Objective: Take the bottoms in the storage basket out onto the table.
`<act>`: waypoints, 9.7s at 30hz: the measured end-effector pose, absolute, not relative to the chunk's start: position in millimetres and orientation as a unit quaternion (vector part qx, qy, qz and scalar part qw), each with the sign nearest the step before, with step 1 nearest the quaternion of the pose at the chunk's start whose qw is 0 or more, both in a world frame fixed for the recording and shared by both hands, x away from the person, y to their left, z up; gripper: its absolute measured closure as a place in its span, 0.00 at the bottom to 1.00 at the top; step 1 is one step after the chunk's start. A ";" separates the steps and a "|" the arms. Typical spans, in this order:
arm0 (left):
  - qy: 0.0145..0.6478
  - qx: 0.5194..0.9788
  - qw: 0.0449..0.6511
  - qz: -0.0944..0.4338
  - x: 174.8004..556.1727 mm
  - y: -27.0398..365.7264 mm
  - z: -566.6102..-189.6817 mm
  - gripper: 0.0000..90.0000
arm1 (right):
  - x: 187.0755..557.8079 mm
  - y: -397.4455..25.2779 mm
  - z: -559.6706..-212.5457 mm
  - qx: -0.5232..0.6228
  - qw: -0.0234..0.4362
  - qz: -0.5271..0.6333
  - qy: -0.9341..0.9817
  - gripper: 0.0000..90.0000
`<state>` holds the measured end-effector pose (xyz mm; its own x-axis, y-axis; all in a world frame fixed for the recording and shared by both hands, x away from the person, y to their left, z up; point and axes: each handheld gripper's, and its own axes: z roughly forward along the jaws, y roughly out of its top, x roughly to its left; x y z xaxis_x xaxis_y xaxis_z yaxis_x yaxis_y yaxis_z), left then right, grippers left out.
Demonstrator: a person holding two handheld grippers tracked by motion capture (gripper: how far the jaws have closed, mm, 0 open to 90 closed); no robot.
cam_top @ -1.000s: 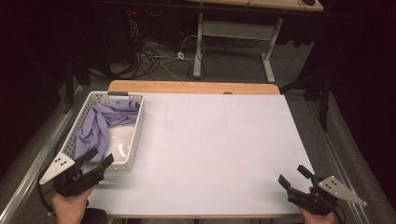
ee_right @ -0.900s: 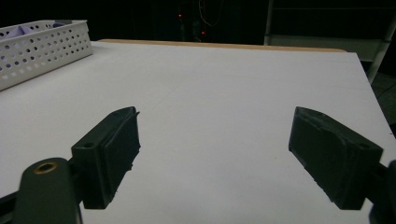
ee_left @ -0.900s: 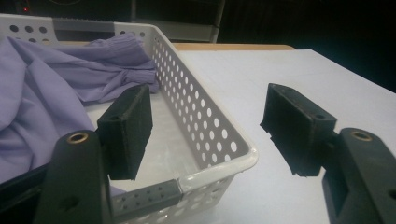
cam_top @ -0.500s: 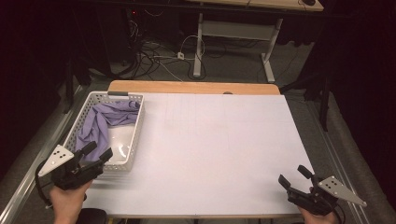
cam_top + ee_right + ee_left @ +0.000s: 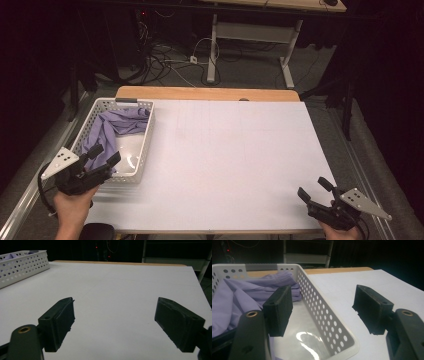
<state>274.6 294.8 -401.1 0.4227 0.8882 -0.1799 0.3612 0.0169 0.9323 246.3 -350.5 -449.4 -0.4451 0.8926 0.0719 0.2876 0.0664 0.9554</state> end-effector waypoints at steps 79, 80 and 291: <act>0.506 0.739 0.391 0.211 403.1 252.5 -374.2 0.26 | 250.6 -342.9 -451.2 0.417 0.289 0.523 0.685 0.19; 0.509 0.739 0.389 0.209 405.6 253.1 -374.4 0.25 | 250.5 -343.1 -451.2 0.418 0.289 0.523 0.685 0.19; 0.300 0.809 0.501 0.066 431.6 108.3 -212.0 0.93 | 254.2 -340.2 -453.6 0.404 0.278 0.510 0.707 0.19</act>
<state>431.6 108.3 -212.0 0.8109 0.5524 -0.1932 0.4192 -0.3180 0.8504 254.2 -340.2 -453.6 -0.5193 0.8544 0.0195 0.2880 0.1535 0.9453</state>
